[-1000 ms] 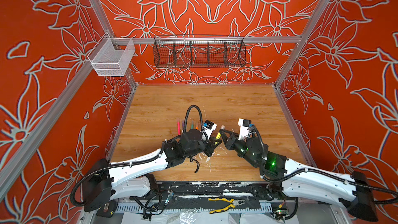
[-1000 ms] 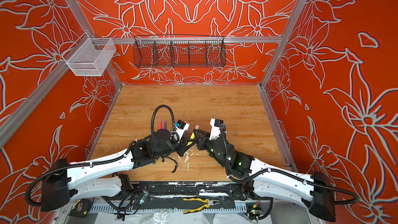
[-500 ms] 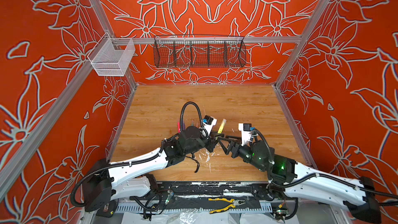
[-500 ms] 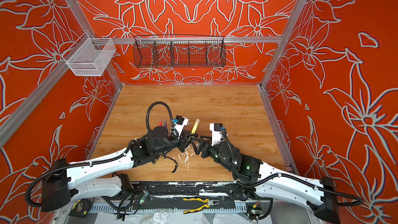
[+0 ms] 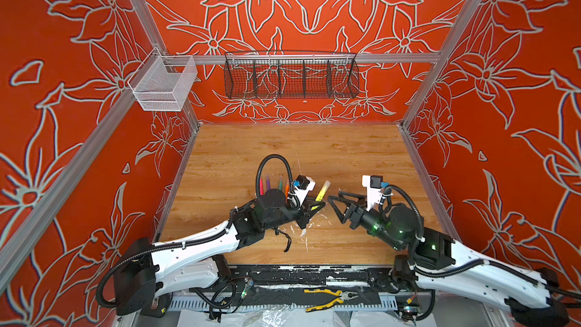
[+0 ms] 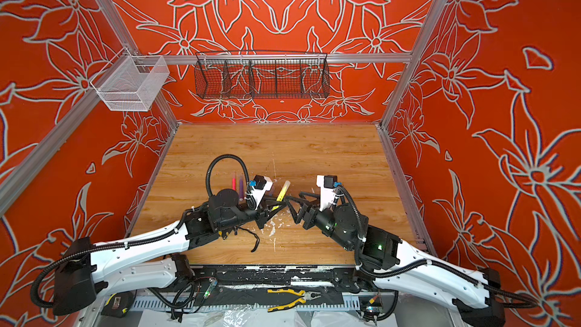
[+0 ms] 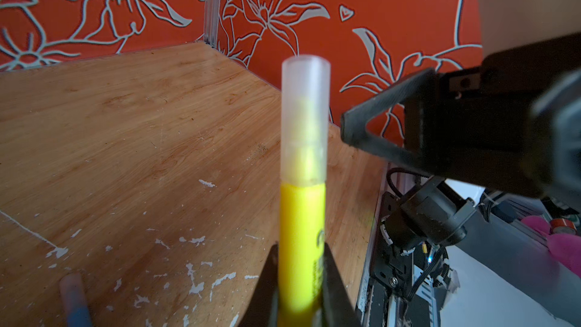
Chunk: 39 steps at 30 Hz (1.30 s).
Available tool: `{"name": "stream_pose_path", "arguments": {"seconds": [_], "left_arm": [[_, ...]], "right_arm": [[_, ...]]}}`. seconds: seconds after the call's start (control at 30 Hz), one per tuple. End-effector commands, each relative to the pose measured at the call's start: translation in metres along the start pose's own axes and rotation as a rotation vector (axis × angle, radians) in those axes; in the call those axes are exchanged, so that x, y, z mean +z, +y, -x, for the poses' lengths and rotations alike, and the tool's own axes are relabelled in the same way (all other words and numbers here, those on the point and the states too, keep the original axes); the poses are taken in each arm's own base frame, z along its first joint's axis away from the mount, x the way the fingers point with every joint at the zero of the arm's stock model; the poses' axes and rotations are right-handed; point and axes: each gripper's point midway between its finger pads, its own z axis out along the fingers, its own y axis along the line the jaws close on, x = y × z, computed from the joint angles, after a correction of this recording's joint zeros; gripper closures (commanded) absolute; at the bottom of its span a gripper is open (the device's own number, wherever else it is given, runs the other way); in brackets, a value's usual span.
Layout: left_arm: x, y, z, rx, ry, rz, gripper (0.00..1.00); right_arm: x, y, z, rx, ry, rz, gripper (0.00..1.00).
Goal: Insert the pens into the pen caps
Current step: 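Press the cap further down onto the yellow highlighter with the right gripper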
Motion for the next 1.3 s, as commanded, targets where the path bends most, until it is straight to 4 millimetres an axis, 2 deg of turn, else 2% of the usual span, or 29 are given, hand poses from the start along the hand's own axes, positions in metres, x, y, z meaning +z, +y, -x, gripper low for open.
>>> {"name": "stream_pose_path", "arguments": {"seconds": [0.0, 0.13, 0.3, 0.53, 0.83, 1.03, 1.13, 1.27], "left_arm": [[-0.003, -0.010, 0.006, 0.056, -0.025, -0.059, 1.00], [-0.005, -0.016, 0.002, 0.074, -0.018, -0.096, 1.00], [-0.007, -0.019, -0.001, 0.085, -0.014, -0.112, 1.00], [-0.006, -0.018, -0.002, 0.091, -0.010, -0.112, 1.00], [-0.005, -0.018, -0.001, 0.098, -0.012, -0.109, 1.00], [-0.005, -0.019, 0.014, 0.119, -0.043, -0.097, 1.00], [-0.005, -0.016, 0.031, 0.140, -0.089, -0.063, 1.00], [-0.003, -0.007, 0.064, 0.159, -0.149, 0.025, 1.00]], "right_arm": [[-0.003, 0.007, 0.019, -0.031, -0.053, -0.013, 0.33], [0.004, 0.003, 0.025, -0.038, -0.077, -0.064, 0.42], [0.016, 0.006, 0.021, -0.051, -0.061, -0.081, 0.50], [0.030, 0.009, 0.016, -0.060, -0.035, -0.090, 0.56], [0.034, 0.008, 0.012, -0.062, -0.029, -0.098, 0.74], [0.040, 0.007, -0.002, -0.050, 0.022, -0.084, 0.89], [0.043, 0.005, -0.014, -0.030, 0.052, -0.071, 0.93], [0.046, -0.001, -0.027, -0.016, 0.078, -0.072, 0.97]]}}
